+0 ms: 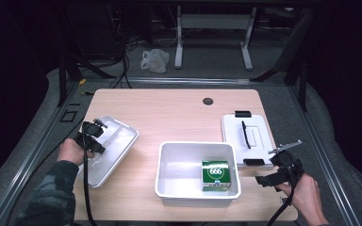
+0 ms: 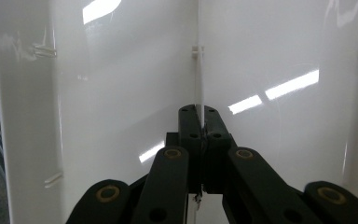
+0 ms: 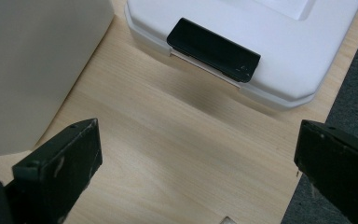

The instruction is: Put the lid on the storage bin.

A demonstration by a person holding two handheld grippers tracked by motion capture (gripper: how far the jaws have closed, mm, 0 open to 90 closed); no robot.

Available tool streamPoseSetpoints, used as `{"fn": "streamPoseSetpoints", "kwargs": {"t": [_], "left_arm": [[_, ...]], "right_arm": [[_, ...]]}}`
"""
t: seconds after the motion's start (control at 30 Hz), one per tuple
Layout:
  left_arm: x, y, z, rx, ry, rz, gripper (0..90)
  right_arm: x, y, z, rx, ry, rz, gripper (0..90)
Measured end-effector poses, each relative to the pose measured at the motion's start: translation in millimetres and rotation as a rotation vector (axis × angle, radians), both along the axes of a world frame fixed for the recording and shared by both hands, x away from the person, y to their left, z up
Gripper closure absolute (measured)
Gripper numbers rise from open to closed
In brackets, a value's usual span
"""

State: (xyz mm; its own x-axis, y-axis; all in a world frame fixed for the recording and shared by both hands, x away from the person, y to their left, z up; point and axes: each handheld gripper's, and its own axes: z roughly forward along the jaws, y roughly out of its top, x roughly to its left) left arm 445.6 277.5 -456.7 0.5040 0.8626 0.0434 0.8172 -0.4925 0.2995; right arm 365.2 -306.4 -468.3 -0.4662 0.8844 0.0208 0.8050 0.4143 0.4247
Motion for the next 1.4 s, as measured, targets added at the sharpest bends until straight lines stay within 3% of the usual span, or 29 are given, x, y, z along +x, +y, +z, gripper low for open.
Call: {"fn": "streamPoseSetpoints", "kwargs": {"t": [0.1,0.27,0.47,0.57,0.67,0.7,0.8,1.13,1.4], "left_arm": [[-0.3,-1.7,13.2,-0.022,-0.008,-0.09,89.0],[0.0,-3.9,36.7,-0.031,-0.012,-0.163,89.0],[-4.8,-14.0,68.7,-0.025,-0.049,-0.245,89.1],[-9.1,-25.5,83.6,-0.011,-0.06,-0.304,89.1],[-12.0,-38.0,94.6,0.017,-0.061,-0.299,89.1],[-14.6,-44.9,101.0,0.026,-0.074,-0.34,89.1],[-19.4,-58.6,110.6,0.014,-0.089,-0.388,89.1],[-39.9,-128.6,127.3,0.068,-0.113,-0.6,89.1],[-50.2,-176.0,124.4,0.09,-0.087,-0.734,89.1]], "right_arm": [[0.3,-0.1,-1.1,-0.002,0.007,0.002,0.5],[0.4,-0.2,-1.8,-0.003,0.009,0.004,0.5],[1.3,-1.1,-3.3,-0.002,0.021,0.003,0.5],[1.5,-1.6,-3.9,-0.002,0.023,0.001,0.5],[1.6,-1.8,-4.4,-0.005,0.026,0.002,0.5],[1.6,-1.8,-4.5,-0.005,0.027,0.002,0.5],[1.8,-1.7,-4.8,-0.01,0.03,0.003,0.9],[1.9,-1.8,-5.1,-0.013,0.033,0.003,0.9],[1.9,-1.4,-5.8,-0.014,0.039,0.006,0.9]]}}
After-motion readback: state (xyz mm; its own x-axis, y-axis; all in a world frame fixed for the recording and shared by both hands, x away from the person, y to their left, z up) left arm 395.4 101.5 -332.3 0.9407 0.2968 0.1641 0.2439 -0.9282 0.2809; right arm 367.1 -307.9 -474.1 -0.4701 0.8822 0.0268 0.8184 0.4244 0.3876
